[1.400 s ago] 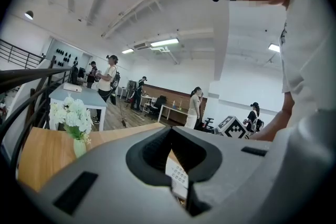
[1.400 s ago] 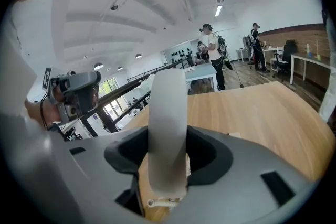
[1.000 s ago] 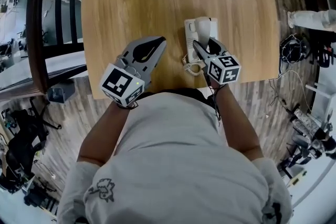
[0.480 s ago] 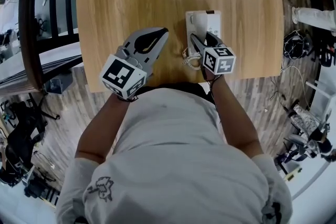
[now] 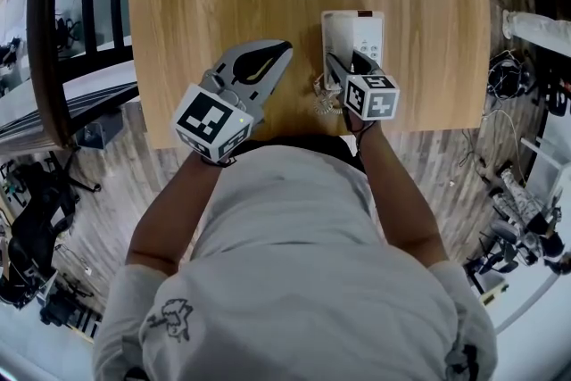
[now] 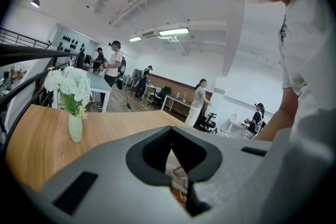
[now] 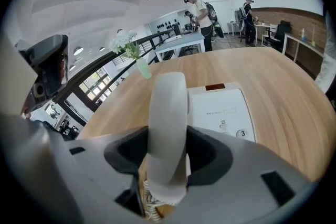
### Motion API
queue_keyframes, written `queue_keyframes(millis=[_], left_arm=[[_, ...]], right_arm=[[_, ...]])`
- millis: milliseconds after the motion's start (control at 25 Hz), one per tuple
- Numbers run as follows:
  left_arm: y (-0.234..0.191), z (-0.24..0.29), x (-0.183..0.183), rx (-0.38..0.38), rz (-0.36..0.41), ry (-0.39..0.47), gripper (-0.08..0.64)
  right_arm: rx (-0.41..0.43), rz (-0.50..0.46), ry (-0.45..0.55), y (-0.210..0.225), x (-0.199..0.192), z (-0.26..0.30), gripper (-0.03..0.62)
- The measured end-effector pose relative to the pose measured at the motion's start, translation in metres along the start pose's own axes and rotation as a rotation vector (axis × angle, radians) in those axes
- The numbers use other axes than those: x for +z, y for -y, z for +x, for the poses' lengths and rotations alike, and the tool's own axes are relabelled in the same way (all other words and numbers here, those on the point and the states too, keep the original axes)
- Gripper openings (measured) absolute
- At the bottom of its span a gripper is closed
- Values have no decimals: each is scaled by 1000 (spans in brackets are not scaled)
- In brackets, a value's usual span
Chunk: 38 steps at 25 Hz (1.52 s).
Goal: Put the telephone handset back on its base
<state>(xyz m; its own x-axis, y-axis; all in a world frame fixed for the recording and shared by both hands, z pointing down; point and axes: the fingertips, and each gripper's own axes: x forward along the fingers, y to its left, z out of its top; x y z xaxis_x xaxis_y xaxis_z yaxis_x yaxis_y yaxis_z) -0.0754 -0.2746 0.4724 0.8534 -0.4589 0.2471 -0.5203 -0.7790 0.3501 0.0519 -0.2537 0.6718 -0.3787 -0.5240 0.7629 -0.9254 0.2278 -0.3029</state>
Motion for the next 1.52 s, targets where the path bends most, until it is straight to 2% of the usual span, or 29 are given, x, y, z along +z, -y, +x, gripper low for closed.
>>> queue_keyframes(millis=[720, 1040, 1520], left_arm=[[-4, 1, -7, 3, -12, -13, 6], [-2, 0, -11, 10, -17, -17, 6], [9, -8, -8, 14, -4, -4, 6]], right_arm=[[-17, 51, -43, 5, -8, 15, 222], [-18, 85, -34, 6, -8, 18, 222], [-30, 62, 7, 5, 1, 6, 245]])
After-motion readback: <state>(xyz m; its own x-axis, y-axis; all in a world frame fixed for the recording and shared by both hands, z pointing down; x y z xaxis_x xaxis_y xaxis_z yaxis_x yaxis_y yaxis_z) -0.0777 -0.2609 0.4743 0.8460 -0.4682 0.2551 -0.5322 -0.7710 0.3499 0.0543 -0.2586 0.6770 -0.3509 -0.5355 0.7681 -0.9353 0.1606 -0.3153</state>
